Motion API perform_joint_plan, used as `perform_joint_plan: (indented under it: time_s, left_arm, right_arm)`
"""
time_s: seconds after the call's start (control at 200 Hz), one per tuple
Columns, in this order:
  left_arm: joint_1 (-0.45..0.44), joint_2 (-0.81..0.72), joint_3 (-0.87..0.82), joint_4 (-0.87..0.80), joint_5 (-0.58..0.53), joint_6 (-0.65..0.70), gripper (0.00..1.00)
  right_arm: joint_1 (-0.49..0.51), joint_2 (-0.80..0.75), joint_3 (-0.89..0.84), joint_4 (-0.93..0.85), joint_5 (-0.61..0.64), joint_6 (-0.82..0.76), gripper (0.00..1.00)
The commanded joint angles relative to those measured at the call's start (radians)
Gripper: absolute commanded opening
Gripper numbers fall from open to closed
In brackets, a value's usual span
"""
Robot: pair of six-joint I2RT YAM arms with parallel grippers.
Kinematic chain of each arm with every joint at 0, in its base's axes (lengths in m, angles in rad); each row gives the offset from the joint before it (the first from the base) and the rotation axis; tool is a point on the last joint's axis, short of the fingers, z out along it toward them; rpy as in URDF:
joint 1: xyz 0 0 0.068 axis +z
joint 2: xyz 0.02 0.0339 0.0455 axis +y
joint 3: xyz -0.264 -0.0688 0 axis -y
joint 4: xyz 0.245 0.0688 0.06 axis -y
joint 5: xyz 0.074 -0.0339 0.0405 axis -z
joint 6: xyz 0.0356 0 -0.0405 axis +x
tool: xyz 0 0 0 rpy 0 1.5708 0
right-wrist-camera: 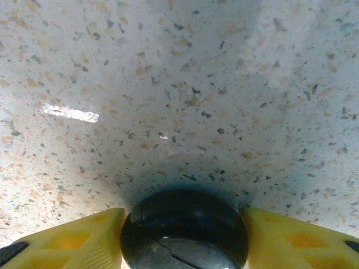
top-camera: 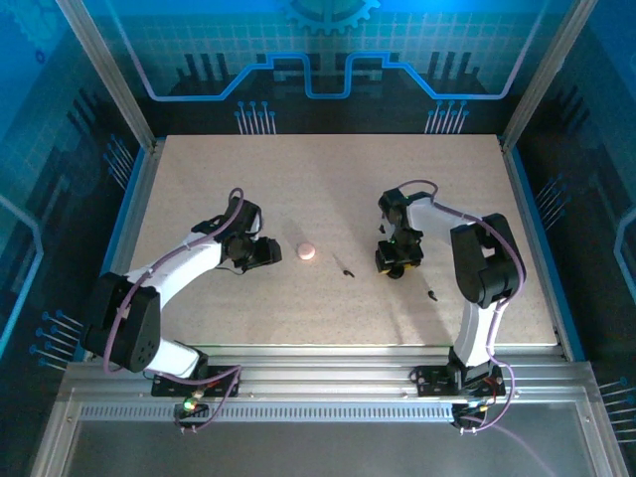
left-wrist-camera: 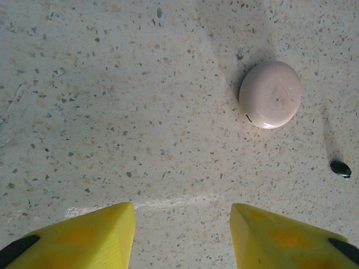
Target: Insert the wireless bluetooth earbuds into the charging case
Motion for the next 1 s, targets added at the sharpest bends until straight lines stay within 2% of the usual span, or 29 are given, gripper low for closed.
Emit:
perform_joint_plan:
  time_s: [0.0, 0.145, 0.27, 0.355, 0.52, 0.675, 0.74, 0.88, 0.996]
  left_arm:
    - [-0.012, -0.006, 0.009, 0.002, -0.017, 0.026, 0.48]
    - [-0.019, -0.048, 0.019, -0.005, -0.024, 0.036, 0.48]
    - [-0.052, -0.131, -0.021, 0.110, 0.042, 0.088, 0.47]
    - [-0.097, -0.194, -0.080, 0.249, 0.135, 0.166, 0.47]
    - [-0.180, -0.312, -0.230, 0.563, 0.210, 0.269, 0.48]
    - [-0.247, -0.402, -0.438, 1.023, 0.268, 0.366, 0.46]
    - [-0.279, -0.411, -0.491, 1.146, 0.261, 0.419, 0.46]
    - [-0.320, -0.367, -0.471, 1.170, 0.275, 0.452, 0.46]
    - [-0.359, -0.310, -0.452, 1.235, 0.264, 0.467, 0.46]
  right_arm:
    - [-0.011, 0.013, 0.016, -0.028, -0.008, 0.018, 0.50]
    - [-0.011, -0.062, -0.007, -0.006, -0.003, 0.031, 0.45]
    - [-0.011, -0.223, -0.065, 0.054, -0.068, 0.053, 0.43]
    - [-0.008, -0.370, -0.123, 0.121, -0.156, 0.103, 0.43]
    - [0.009, -0.652, -0.235, 0.316, -0.306, 0.277, 0.42]
    - [0.029, -0.844, -0.348, 0.497, -0.323, 0.499, 0.42]
    - [0.046, -0.891, -0.412, 0.578, -0.330, 0.592, 0.42]
    - [0.101, -0.920, -0.456, 0.683, -0.345, 0.705, 0.42]
    - [0.162, -0.905, -0.454, 0.726, -0.346, 0.738, 0.42]
